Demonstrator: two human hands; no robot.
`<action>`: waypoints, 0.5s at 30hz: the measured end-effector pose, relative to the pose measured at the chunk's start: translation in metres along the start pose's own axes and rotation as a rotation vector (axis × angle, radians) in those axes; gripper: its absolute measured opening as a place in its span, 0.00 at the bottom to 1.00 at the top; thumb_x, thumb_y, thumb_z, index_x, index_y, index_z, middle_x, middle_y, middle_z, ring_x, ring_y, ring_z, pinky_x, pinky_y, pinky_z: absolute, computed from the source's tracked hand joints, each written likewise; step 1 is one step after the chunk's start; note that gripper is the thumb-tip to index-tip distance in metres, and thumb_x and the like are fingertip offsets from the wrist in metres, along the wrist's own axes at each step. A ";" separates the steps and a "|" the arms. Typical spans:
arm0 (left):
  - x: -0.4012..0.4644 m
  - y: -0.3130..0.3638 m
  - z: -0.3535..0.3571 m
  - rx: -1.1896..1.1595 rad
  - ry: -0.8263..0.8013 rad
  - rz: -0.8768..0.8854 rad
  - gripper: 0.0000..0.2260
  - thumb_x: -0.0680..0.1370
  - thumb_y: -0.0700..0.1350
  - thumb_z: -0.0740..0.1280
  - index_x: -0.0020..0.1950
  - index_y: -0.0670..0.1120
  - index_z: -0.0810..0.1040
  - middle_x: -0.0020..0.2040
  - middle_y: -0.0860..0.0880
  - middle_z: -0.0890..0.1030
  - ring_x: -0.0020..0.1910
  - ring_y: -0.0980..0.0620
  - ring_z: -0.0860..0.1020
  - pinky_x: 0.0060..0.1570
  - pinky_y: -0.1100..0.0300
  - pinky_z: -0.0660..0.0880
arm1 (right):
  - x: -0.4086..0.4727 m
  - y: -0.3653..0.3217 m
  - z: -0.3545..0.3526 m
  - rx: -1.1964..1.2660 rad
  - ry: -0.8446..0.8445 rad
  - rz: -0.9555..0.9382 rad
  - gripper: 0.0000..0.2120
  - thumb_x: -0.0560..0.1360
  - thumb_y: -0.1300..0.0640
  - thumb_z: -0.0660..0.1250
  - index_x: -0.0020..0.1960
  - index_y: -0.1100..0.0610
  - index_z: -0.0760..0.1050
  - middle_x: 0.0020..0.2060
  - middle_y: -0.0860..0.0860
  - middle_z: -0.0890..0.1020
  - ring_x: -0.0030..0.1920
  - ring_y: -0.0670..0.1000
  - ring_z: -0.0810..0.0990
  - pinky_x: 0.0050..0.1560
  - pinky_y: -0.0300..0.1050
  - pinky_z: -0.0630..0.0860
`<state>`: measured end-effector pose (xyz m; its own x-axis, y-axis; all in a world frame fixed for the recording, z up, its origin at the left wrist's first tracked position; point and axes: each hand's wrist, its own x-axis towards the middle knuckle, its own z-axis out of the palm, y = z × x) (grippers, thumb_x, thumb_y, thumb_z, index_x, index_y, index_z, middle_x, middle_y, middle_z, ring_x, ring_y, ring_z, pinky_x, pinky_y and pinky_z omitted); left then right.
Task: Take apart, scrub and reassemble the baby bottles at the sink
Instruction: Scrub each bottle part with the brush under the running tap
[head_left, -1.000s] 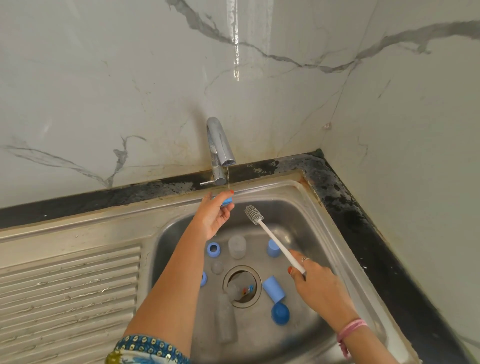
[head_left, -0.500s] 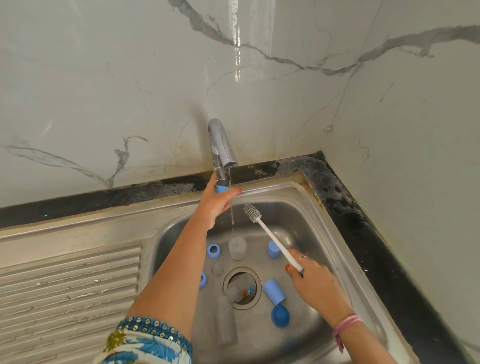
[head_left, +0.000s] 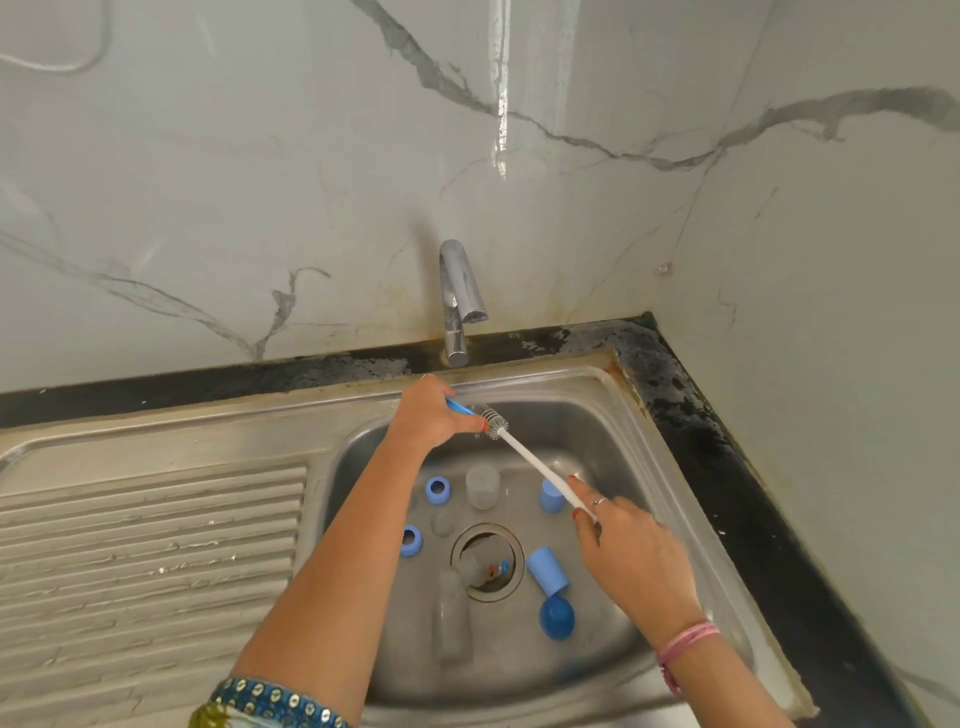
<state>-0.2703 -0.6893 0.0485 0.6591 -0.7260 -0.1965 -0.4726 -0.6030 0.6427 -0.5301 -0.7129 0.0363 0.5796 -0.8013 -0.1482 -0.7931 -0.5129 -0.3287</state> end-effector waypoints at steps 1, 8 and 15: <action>-0.006 -0.001 -0.001 0.028 0.001 0.001 0.30 0.65 0.54 0.80 0.61 0.42 0.76 0.54 0.45 0.77 0.47 0.51 0.73 0.42 0.62 0.69 | -0.003 0.000 -0.001 -0.052 0.027 -0.018 0.21 0.82 0.46 0.50 0.75 0.37 0.58 0.42 0.48 0.72 0.43 0.51 0.78 0.44 0.45 0.77; -0.048 -0.015 0.007 0.051 -0.009 0.044 0.39 0.66 0.52 0.79 0.73 0.43 0.69 0.67 0.42 0.68 0.64 0.46 0.70 0.63 0.57 0.68 | -0.019 0.009 0.002 -0.343 0.164 -0.076 0.22 0.83 0.53 0.53 0.75 0.39 0.58 0.42 0.47 0.68 0.43 0.48 0.74 0.42 0.41 0.72; -0.085 -0.035 0.026 0.046 0.030 0.022 0.29 0.63 0.46 0.82 0.60 0.43 0.73 0.58 0.44 0.73 0.50 0.50 0.73 0.45 0.62 0.70 | -0.028 0.019 0.007 -0.435 0.207 -0.145 0.25 0.82 0.56 0.56 0.75 0.40 0.59 0.40 0.48 0.66 0.38 0.47 0.67 0.39 0.41 0.71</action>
<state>-0.3251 -0.6153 0.0233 0.6650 -0.7295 -0.1601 -0.5131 -0.6020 0.6118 -0.5604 -0.6978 0.0274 0.6753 -0.7339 0.0732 -0.7373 -0.6690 0.0938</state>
